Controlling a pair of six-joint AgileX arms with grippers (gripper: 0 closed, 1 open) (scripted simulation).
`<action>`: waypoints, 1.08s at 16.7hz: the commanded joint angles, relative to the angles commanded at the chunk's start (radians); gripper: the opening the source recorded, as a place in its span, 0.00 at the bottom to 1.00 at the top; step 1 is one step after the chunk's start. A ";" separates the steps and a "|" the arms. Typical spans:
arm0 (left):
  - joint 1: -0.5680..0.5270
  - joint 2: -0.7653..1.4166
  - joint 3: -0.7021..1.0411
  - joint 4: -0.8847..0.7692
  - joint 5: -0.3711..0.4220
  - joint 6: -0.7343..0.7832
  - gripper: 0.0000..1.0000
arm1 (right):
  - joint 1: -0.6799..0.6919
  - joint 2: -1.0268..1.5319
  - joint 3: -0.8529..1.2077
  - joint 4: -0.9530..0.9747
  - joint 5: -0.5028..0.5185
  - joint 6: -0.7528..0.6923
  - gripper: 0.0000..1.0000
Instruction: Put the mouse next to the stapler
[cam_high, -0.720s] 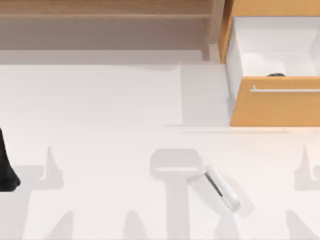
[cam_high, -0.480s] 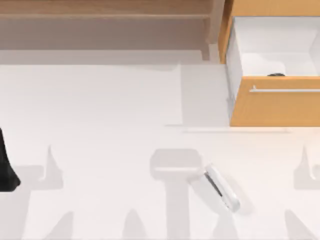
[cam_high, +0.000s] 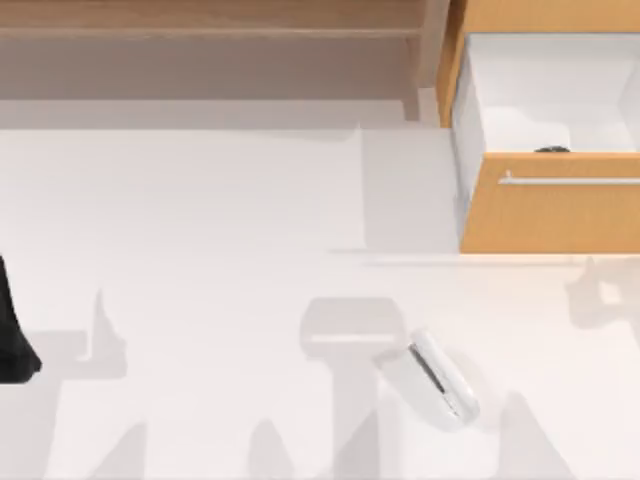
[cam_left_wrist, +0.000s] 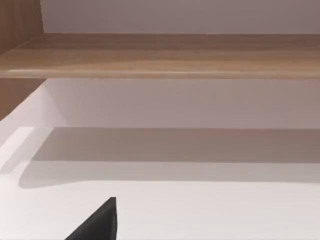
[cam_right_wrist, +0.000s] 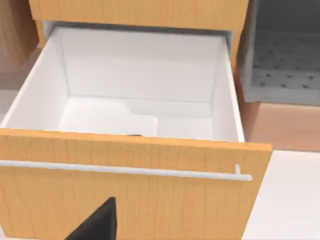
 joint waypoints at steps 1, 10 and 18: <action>0.000 0.000 0.000 0.000 0.000 0.000 1.00 | 0.005 0.098 0.084 -0.047 0.000 -0.006 1.00; 0.000 0.000 0.000 0.000 0.000 0.000 1.00 | 0.053 1.001 0.896 -0.498 -0.005 -0.069 1.00; 0.000 0.000 0.000 0.000 0.000 0.000 1.00 | 0.087 1.649 1.478 -0.820 -0.007 -0.114 1.00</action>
